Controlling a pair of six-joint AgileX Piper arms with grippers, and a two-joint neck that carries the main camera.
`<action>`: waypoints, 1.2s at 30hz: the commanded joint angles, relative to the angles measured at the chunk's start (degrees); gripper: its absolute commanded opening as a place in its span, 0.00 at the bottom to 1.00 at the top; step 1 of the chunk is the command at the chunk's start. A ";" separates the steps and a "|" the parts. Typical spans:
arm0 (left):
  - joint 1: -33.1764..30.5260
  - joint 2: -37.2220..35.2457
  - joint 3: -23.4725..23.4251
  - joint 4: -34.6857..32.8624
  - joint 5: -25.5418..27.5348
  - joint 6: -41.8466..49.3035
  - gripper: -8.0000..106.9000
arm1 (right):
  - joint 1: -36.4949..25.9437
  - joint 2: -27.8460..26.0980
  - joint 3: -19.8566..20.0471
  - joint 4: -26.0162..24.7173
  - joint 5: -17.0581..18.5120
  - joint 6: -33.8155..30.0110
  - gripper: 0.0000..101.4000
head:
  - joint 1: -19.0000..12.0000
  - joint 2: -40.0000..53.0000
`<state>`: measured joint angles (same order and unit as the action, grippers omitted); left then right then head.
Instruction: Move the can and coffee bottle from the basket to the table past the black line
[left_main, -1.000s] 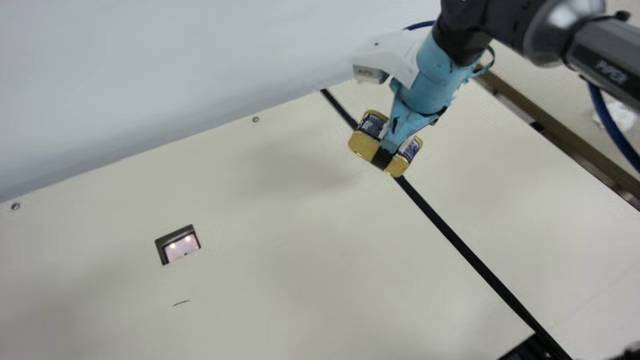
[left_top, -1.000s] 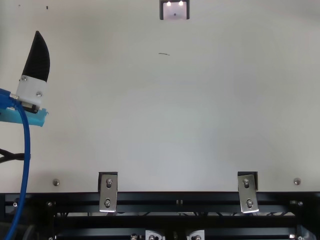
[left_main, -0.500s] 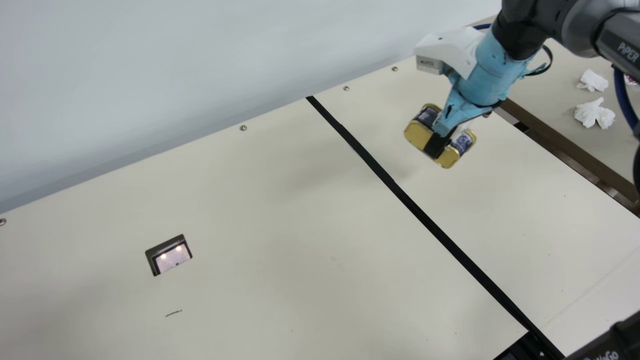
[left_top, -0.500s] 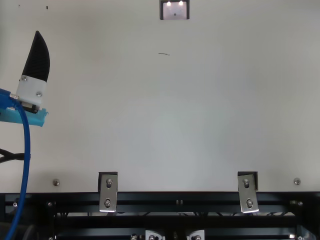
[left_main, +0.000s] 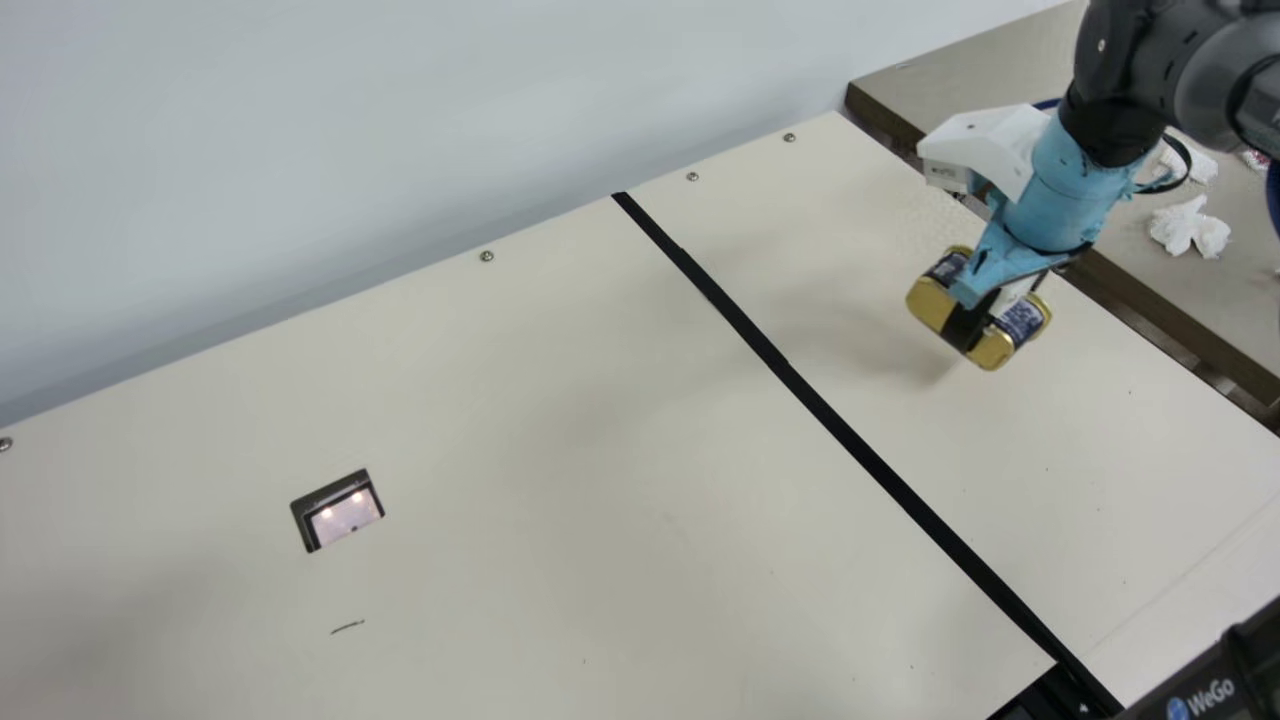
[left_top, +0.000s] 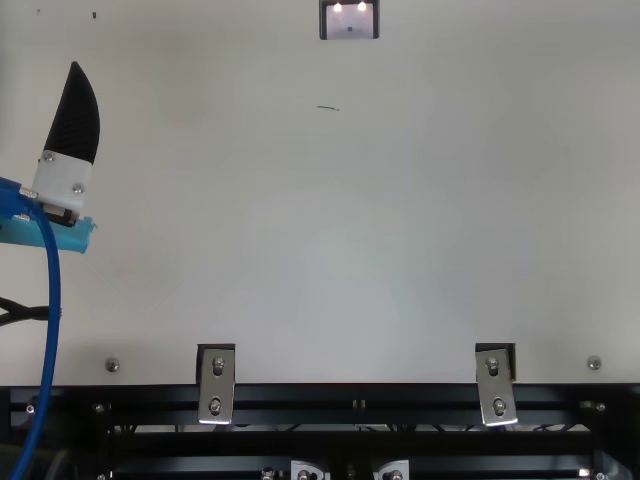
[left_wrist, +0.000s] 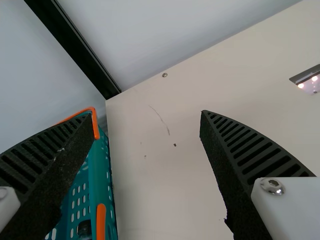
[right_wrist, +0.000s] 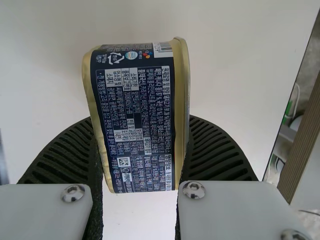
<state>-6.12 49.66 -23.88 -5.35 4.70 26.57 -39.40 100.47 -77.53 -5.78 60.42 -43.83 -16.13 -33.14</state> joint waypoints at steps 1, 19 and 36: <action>0.00 0.00 0.00 0.00 0.00 0.00 0.85 | -1.10 0.20 1.20 -0.45 -0.86 0.06 0.00 | -1.08 -1.24; 0.00 0.00 0.00 0.00 0.00 0.00 0.85 | -7.28 0.86 7.93 0.65 -6.56 -1.17 1.00 | -1.08 -1.24; 0.00 0.00 0.00 0.00 0.00 0.00 0.85 | -2.41 -8.05 3.94 11.41 -2.96 -4.30 1.00 | -1.08 -1.24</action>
<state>-6.12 49.66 -23.88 -5.35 4.70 26.57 -42.36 93.11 -73.06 3.68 57.21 -47.99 -16.13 -33.14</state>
